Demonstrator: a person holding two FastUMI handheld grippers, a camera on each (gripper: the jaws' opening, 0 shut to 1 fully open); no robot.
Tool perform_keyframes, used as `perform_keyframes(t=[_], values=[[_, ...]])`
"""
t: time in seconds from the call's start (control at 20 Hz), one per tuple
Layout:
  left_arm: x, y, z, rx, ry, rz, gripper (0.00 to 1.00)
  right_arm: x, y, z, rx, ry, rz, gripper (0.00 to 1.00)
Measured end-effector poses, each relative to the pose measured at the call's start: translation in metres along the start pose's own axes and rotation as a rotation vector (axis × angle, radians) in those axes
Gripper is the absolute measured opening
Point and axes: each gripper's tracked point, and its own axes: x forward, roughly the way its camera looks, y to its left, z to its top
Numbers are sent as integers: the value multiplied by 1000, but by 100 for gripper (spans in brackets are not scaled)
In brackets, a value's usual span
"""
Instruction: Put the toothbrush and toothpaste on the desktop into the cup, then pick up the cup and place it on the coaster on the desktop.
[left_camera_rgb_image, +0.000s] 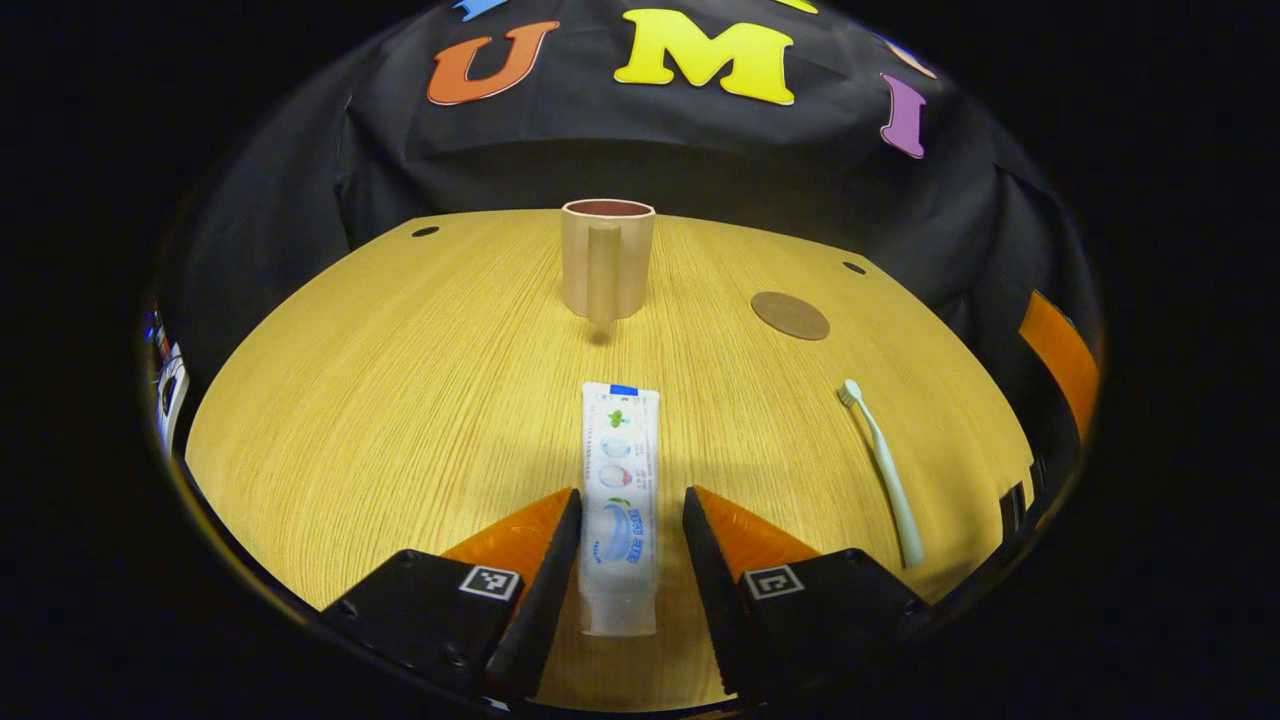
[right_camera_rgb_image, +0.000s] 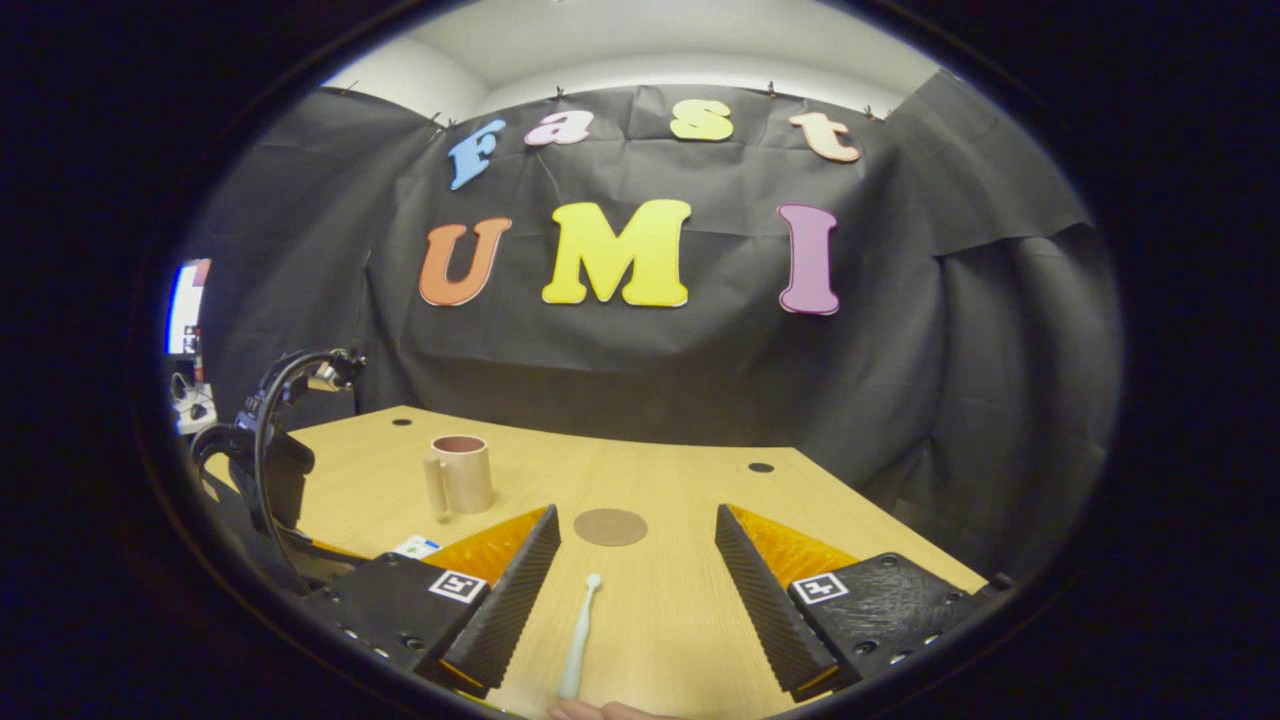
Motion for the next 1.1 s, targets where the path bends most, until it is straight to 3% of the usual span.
perform_keyframes(t=[0.1,0.15,0.25,1.1], values=[[-2,-5,-1,8,6,-21,60,1,4,-2,9,7,15,95],[-2,-8,-2,13,9,-34,48,2,3,-3,8,11,14,95],[-3,-9,0,21,1,-32,46,3,2,-5,7,18,11,95],[-34,-5,60,39,-326,38,44,21,8,-50,-3,121,20,95]])
